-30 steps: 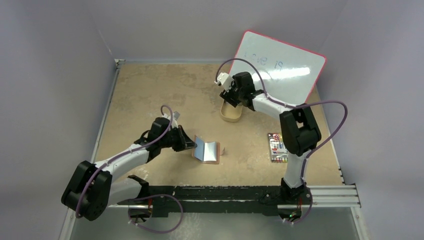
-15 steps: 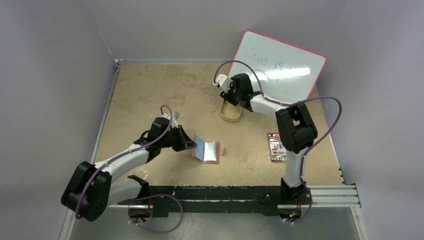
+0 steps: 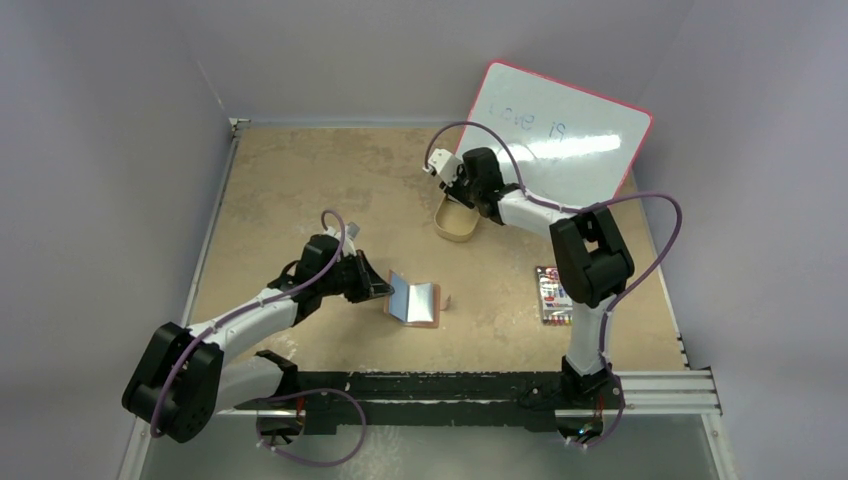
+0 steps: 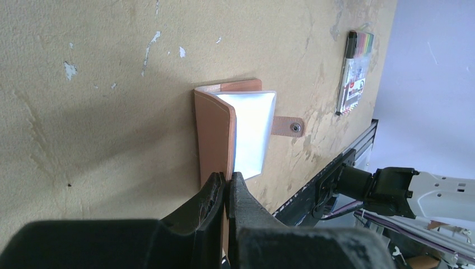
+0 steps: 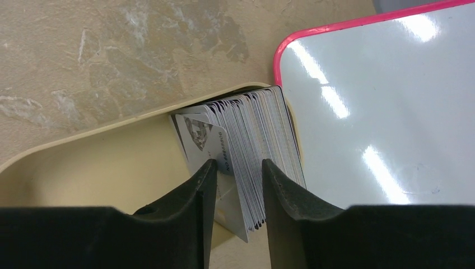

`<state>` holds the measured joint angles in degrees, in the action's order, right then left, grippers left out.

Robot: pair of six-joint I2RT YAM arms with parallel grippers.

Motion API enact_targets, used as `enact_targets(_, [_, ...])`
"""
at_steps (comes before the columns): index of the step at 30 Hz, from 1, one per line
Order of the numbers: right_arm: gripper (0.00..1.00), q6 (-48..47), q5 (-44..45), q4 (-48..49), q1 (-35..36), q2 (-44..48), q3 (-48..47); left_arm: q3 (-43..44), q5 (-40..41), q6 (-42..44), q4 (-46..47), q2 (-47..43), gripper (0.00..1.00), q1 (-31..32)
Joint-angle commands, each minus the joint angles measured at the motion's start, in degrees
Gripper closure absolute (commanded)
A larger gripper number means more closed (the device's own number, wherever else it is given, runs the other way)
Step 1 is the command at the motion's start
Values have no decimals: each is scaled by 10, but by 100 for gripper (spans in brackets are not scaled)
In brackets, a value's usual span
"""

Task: Put the credit cards into the card holder
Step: Pick up the credit card from the storage box.

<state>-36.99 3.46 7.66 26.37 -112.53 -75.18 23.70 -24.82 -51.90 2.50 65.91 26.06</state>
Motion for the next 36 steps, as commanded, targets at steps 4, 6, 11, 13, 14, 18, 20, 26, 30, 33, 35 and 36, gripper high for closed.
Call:
enact_targets(4, [68,-7,32,33,-8,24,-24,4,-9,-3,36,0,100,2])
enact_targets(6, [72,-6,34,32,-8,27,-26,4,-9,-3,36,1,100,1])
enact_targets(11, [78,-4,30,11,-8,32,-34,4,-10,-1,38,6,100,2])
enact_targets(13, [79,2,23,1,-8,35,-36,4,-6,-3,38,11,100,2])
enact_targets(14, [79,6,18,-6,-8,36,-38,4,-5,-3,37,13,100,1])
enact_targets(18, [81,19,2,-27,-7,43,-43,1,-7,-12,49,20,100,2])
enact_targets(20, [84,20,-4,-36,-8,46,-45,1,-8,-14,53,21,100,2])
enact_targets(26, [91,27,-17,-73,-7,56,-58,8,-8,-13,55,30,100,2])
enact_targets(30, [97,49,-29,-105,-8,70,-72,8,-14,-27,82,47,100,2])
enact_targets(33, [100,53,-49,-131,-8,82,-78,8,-18,-47,104,54,100,2])
enact_targets(35, [100,54,-61,-139,-7,91,-75,12,-19,-52,110,56,100,2])
enact_targets(36, [100,56,-69,-142,-7,97,-72,14,-19,-53,110,56,100,3])
